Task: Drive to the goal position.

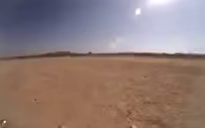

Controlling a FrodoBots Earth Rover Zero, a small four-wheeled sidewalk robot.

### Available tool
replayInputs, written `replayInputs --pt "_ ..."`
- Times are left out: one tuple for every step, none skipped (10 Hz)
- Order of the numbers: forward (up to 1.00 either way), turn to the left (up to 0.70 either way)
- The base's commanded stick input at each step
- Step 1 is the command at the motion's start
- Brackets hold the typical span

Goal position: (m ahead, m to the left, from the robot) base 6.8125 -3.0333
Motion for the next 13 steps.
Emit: replayInputs --pt "1.00 -0.27" --pt "1.00 -0.27" --pt "1.00 -0.27" --pt "1.00 -0.27" --pt "1.00 -0.27" --pt "1.00 -0.27" --pt "1.00 -0.27" --pt "1.00 -0.27" --pt "1.00 -0.27" --pt "1.00 -0.27" --pt "1.00 -0.27" --pt "1.00 -0.27" --pt "1.00 -0.27"
